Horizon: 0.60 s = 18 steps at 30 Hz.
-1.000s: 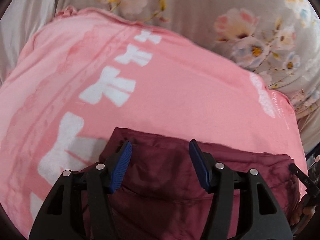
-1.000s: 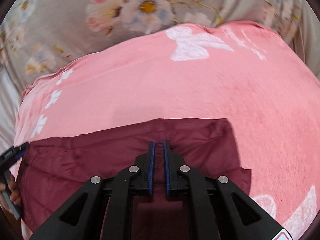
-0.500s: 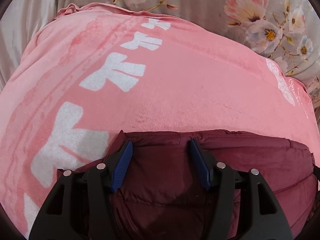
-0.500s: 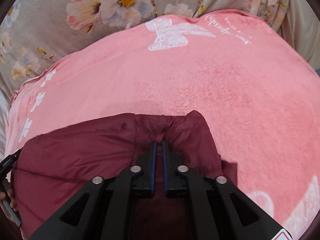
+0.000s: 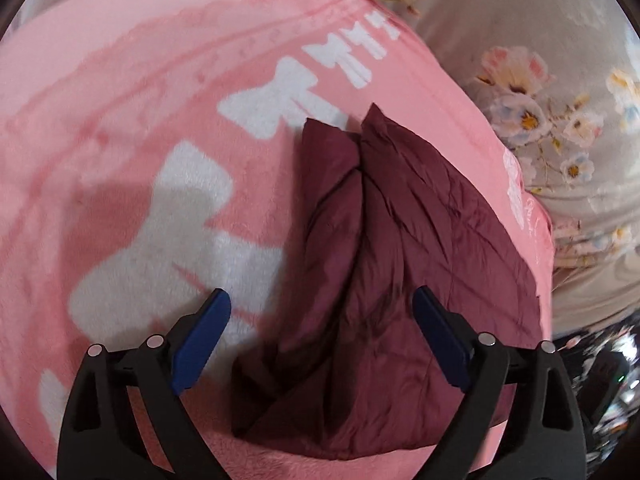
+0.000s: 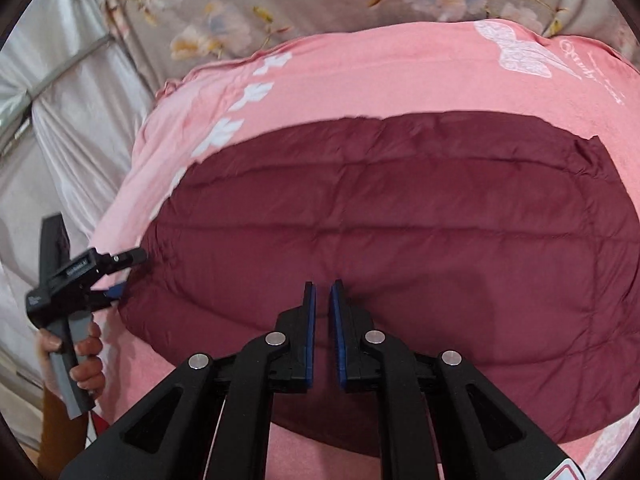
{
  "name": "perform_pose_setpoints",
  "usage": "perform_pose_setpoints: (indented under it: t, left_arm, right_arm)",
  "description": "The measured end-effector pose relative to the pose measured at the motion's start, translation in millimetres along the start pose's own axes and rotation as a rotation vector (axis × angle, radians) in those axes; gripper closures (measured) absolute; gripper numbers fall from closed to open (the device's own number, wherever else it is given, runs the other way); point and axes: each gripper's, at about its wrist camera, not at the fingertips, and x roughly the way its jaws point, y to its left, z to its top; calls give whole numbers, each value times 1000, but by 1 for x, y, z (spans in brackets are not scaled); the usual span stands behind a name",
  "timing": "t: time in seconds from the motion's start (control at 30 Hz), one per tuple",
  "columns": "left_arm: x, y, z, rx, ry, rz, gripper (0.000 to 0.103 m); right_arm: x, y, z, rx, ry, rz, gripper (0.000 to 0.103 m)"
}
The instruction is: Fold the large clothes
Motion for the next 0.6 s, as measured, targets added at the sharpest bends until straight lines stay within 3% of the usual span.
perform_pose_setpoints:
  t: [0.13,0.2,0.33,0.4,0.53,0.6]
  left_arm:
    - [3,-18,-9,45,6,-2,17]
    - [3,-31,-11,84,16,-11,43]
    - [-10,-58,-14,164,-27,16,61]
    - [-19,-71,-14,191,-50,12,85]
    - [-49,-102,-16,226,-96,-74,93]
    - [-60,-122,-16,259,-125,-94,94]
  right_arm:
    - [17,-6,-10,17,1,-11,95]
    - [23,-10,-14,16,-10,-15,99]
    - [30,-12,-20,-6,-41,-17,101]
    - [30,-14,-23,-12,-60,-13,101]
    - [17,-28,-27,70,-64,52,101]
    - [-3,-33,-35,107,-75,101,97]
